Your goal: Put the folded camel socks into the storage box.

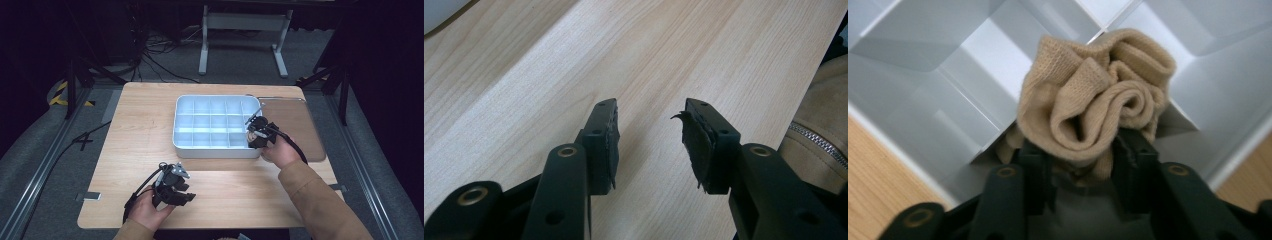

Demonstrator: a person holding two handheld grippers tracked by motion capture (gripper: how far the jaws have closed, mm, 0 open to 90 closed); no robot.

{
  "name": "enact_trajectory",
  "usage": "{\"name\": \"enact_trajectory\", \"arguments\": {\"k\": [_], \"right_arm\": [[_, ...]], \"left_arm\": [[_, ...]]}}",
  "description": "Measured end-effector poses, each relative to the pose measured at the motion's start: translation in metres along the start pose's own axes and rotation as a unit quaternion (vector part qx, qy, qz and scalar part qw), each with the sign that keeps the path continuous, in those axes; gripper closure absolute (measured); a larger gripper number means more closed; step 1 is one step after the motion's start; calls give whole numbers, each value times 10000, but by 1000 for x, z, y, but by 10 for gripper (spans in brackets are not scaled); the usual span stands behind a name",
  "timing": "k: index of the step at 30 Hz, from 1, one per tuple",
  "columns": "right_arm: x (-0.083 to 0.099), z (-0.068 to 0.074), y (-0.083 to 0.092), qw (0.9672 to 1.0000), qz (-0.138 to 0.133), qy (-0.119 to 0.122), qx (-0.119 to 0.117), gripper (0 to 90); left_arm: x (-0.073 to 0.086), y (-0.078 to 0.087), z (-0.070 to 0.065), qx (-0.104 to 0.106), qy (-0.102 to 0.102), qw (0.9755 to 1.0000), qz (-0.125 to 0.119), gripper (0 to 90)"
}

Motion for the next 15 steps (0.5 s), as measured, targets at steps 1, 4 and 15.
{"name": "enact_trajectory", "arguments": {"k": [1,4,15], "right_arm": [[0,-2,8,10000,-80,-58,-13,574],[1,-5,16,9996,-215,-139,-89,581],[10,-14,62,9917,-1148,-409,-402,627]], "left_arm": [[0,0,0,-4,9,10000,-1,581],[1,1,-1,-14,41,10000,10,581],[0,3,1,-3,48,10000,-52,581]]}}
Point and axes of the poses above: each handheld gripper's, and its own axes: y roughly backward along the jaws, x roughly out of its underside, z roughly to its left, the point moved 10 cm from there along -y, roughly forward along the jaws, and after that the axes turned 11 degrees about x, right-handed, at the moved point
